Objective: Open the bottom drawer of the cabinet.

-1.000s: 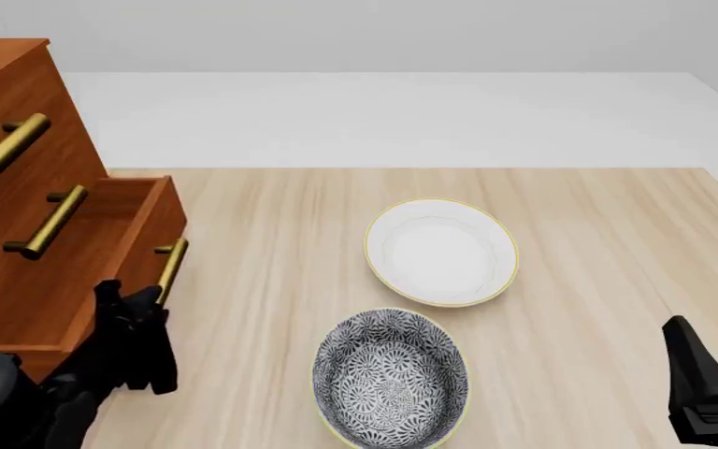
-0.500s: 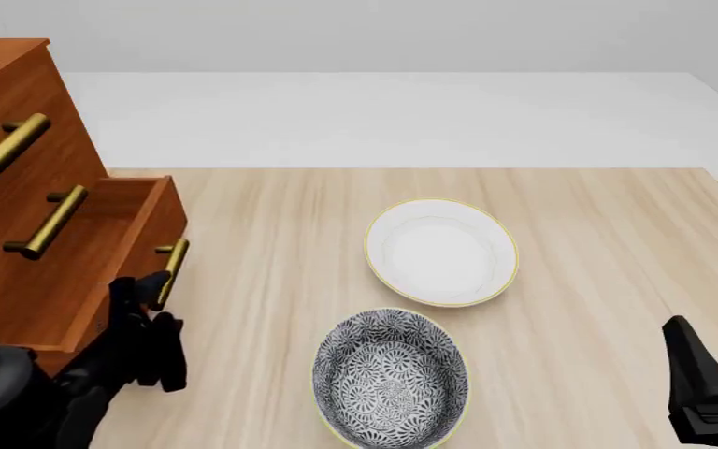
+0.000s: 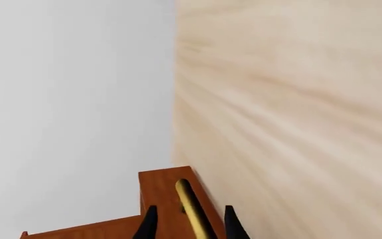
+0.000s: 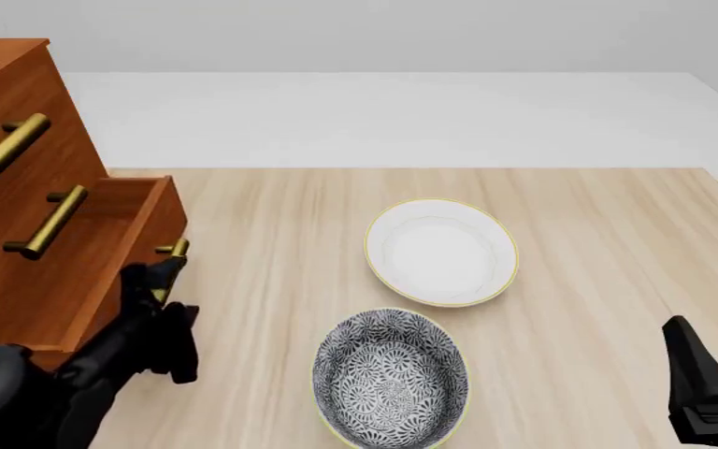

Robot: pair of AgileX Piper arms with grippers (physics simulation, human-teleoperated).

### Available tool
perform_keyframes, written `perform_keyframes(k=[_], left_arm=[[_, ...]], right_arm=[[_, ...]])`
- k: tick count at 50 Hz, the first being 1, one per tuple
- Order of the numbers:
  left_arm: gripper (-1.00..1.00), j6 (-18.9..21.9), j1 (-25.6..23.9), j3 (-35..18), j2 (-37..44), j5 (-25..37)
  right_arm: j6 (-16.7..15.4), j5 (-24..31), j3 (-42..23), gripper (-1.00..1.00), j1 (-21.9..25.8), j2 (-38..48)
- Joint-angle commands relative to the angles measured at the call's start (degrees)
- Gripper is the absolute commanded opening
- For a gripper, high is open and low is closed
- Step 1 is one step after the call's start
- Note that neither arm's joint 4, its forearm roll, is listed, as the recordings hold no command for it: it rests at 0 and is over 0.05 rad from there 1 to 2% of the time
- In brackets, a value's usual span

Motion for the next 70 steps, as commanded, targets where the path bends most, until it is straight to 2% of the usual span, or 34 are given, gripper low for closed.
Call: perform_keyframes(k=[1, 4, 10, 12, 14, 18, 21, 23, 35, 36, 38, 39, 40, 43, 44, 49, 50, 53, 54, 56, 59, 61, 64, 66, 70], left_arm=[[1.00, -1.49, -1.76, -1.37, -5.63, 5.17], [1.00, -3.44, -2.08, -2.67, -9.52, 9.33], [1.00, -4.14, -2.22, -3.62, -11.64, 11.76], [1.00, -6.57, -2.00, -4.84, -14.07, 15.36], [1.00, -10.32, -1.78, -6.74, -17.36, 20.44], [1.00, -20.96, -0.97, -13.25, -25.49, 35.55], [1.00, -28.34, -1.52, -18.22, -28.85, 44.39], [1.00, -31.68, -1.81, -20.61, -30.06, 48.10], [1.00, -43.43, -1.58, -28.78, -33.17, 60.43], [1.00, -46.10, -1.70, -30.24, -33.11, 62.75], [1.00, -48.37, -1.31, -31.40, -33.76, 64.81], [1.00, -52.33, -0.77, -33.31, -34.35, 67.40], [1.00, -52.91, -1.12, -33.62, -34.15, 68.47], [1.00, -56.64, 0.50, -33.71, -35.25, 70.11], [1.00, -60.38, -1.02, -34.25, -35.77, 71.43], [1.00, -63.09, 2.83, -33.72, -36.24, 72.91], [1.00, -65.68, 3.37, -33.81, -36.89, 73.89], [1.00, -67.12, 3.45, -33.85, -37.39, 74.74], [1.00, -69.83, 3.21, -34.30, -37.61, 75.71], [1.00, -72.71, 3.30, -34.27, -38.29, 77.03], [1.00, -72.42, 3.45, -33.65, -39.23, 77.26], [1.00, -73.83, 4.32, -33.29, -39.45, 77.56], [1.00, -78.13, 3.68, -32.19, -40.17, 77.82], [1.00, -79.14, 3.31, -31.48, -40.17, 77.73], [1.00, -78.36, 3.66, -29.33, -41.20, 76.83]], right_arm=[[0.01, 0.00, 0.00, 1.00, -0.01, -0.01], [-0.02, 0.00, 0.00, 1.00, 0.00, 0.00], [0.01, -0.01, 0.00, 1.00, 0.00, -0.01], [0.00, 0.01, 0.00, 1.00, 0.01, 0.01], [-0.03, 0.00, 0.00, 1.00, 0.01, -0.01], [-0.01, 0.00, 0.00, 1.00, -0.01, 0.00], [0.00, 0.00, 0.00, 1.00, 0.00, 0.00], [0.01, -0.01, 0.00, 1.00, 0.00, -0.01], [-0.02, 0.00, 0.00, 1.00, -0.02, -0.01], [-0.01, -0.01, 0.00, 1.00, -0.01, -0.01], [-0.01, 0.00, 0.00, 1.00, 0.00, 0.00], [-0.02, -0.01, 0.00, 1.00, -0.01, -0.01], [-0.02, -0.01, 0.00, 1.00, 0.01, -0.01], [-0.01, 0.00, 0.00, 1.00, 0.00, 0.00], [-0.01, 0.00, 0.00, 1.00, 0.00, 0.00], [0.00, 0.00, 0.00, 1.00, -0.01, 0.00], [-0.01, 0.01, 0.00, 1.00, 0.01, 0.01], [0.01, 0.00, 0.00, 1.00, 0.00, 0.00], [-0.01, 0.00, 0.00, 1.00, 0.00, -0.01], [0.03, 0.01, 0.00, 1.00, 0.01, 0.02], [-0.02, 0.01, 0.00, 1.00, 0.00, 0.01], [0.01, 0.01, 0.00, 1.00, -0.02, 0.01], [0.00, 0.01, 0.00, 1.00, -0.01, 0.02], [0.01, 0.01, 0.00, 1.00, -0.01, 0.02], [0.01, 0.01, 0.00, 1.00, -0.02, 0.01]])
